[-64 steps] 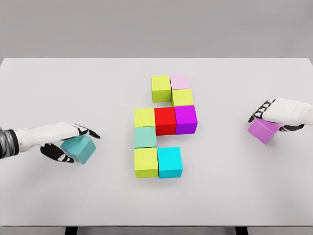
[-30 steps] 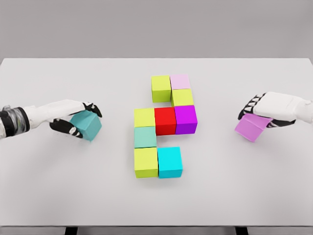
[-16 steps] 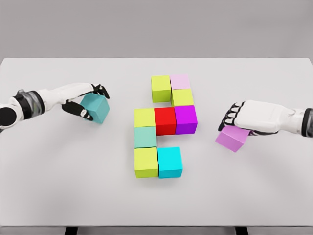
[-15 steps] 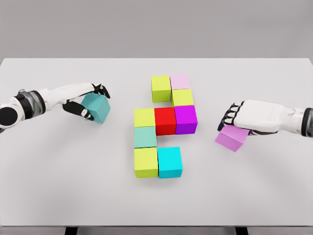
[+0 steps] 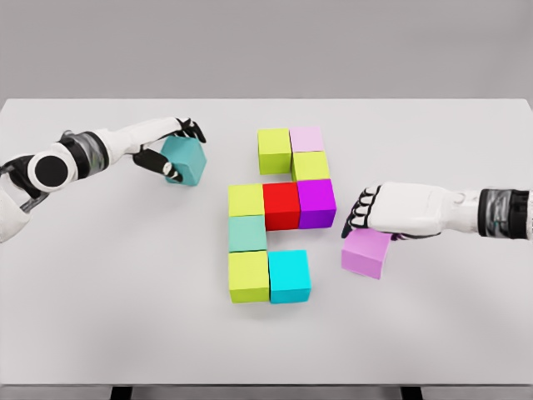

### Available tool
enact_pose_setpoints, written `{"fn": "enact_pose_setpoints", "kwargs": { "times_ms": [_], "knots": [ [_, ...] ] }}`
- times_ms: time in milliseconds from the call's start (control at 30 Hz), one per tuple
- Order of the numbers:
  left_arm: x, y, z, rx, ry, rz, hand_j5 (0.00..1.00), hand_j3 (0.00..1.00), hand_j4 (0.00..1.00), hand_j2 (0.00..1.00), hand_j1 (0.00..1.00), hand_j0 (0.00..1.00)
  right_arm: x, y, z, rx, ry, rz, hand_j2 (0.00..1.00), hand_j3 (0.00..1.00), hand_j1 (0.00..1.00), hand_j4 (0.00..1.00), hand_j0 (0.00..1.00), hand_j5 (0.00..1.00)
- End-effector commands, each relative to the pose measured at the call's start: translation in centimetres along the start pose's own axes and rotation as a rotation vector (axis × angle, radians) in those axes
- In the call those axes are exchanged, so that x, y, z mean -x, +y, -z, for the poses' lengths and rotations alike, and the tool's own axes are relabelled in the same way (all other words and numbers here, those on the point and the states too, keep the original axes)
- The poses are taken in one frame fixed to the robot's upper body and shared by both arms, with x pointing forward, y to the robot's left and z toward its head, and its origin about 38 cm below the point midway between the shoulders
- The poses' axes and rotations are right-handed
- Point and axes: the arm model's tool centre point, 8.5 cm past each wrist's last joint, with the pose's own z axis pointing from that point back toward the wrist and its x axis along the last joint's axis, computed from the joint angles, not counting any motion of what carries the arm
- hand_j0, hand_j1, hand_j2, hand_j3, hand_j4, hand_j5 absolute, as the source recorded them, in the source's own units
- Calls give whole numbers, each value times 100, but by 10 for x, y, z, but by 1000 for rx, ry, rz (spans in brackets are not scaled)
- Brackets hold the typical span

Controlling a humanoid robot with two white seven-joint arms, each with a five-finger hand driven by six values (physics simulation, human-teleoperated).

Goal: Assemble the squares on the desktop into the number 2

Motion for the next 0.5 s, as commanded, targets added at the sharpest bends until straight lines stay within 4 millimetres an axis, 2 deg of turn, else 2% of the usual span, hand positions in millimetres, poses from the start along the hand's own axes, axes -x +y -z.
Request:
{"fn": "enact_pose_setpoints", "kwargs": {
  "times_ms": [0,100,200,267,467],
  "knots": [
    [-4,-2,7,1,8,-14,41,41,41,41,41,41,-9,7,12,-10,-39,17,75,75,75,75,75,75],
    [-11,0,14,-9,19,-41,41,41,41,41,41,41,-17,5,27,-21,-86,6,76,76,76,76,76,76],
    [-19,0,21,-12,10,-53,40,40,40,40,40,40,-17,1,28,-16,-87,-2,78,78,78,78,78,78],
    [-22,0,26,-15,22,-68,40,40,40,40,40,40,-15,-1,26,-11,-80,-6,100,100,100,100,100,100],
    [-27,6,43,-42,29,-117,39,39,39,39,39,39,0,-10,4,11,-9,-20,100,100,100,100,100,100]
  ]
}}
